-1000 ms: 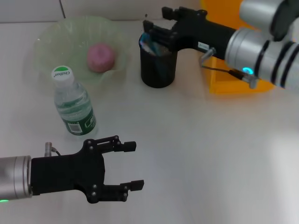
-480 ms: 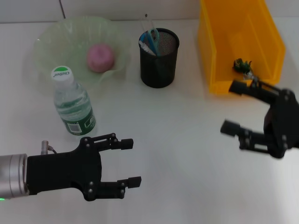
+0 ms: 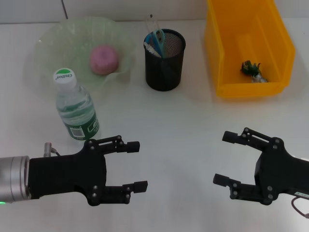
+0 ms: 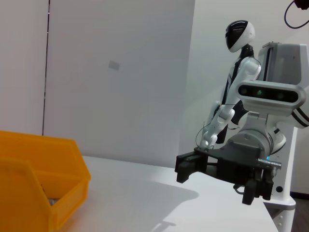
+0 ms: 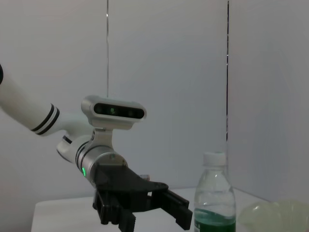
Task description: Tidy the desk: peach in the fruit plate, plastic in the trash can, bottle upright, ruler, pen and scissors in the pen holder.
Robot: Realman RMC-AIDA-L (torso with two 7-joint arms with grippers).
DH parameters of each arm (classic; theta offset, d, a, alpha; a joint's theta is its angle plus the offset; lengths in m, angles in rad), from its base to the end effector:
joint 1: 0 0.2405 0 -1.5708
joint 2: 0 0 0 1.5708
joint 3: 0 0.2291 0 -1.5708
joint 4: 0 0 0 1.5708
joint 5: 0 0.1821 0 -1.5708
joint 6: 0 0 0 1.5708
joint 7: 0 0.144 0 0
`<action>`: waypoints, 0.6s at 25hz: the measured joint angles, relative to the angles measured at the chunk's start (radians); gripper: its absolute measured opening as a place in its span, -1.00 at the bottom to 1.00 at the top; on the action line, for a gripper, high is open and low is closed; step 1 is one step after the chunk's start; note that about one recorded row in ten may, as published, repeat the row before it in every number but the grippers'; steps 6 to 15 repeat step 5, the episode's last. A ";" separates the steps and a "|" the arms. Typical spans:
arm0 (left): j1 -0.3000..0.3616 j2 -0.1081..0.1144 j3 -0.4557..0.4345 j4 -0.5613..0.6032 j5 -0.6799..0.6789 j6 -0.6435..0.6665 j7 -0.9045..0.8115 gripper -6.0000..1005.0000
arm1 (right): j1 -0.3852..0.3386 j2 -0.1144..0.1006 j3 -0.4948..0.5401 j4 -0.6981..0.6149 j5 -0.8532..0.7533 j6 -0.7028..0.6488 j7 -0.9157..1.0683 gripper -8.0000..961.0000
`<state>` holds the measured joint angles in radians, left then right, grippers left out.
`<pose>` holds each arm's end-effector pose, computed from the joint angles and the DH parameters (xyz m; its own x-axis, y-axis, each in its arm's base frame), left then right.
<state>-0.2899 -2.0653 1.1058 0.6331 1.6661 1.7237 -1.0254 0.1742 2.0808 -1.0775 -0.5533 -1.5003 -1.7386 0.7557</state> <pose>-0.2288 0.2128 -0.0117 0.7986 0.1257 0.5886 0.1806 -0.9829 -0.0351 0.2433 0.1928 -0.0054 0.7293 0.0331 -0.6834 -0.2046 -0.9426 -0.2640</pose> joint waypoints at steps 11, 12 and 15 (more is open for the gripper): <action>-0.001 -0.001 0.000 0.000 0.000 0.001 0.000 0.59 | 0.022 0.003 -0.002 0.012 -0.038 0.019 -0.003 0.71; -0.001 -0.001 0.000 0.000 0.000 0.001 0.000 0.59 | 0.022 0.003 -0.002 0.012 -0.038 0.019 -0.003 0.71; -0.001 -0.001 0.000 0.000 0.000 0.001 0.000 0.59 | 0.022 0.003 -0.002 0.012 -0.038 0.019 -0.003 0.71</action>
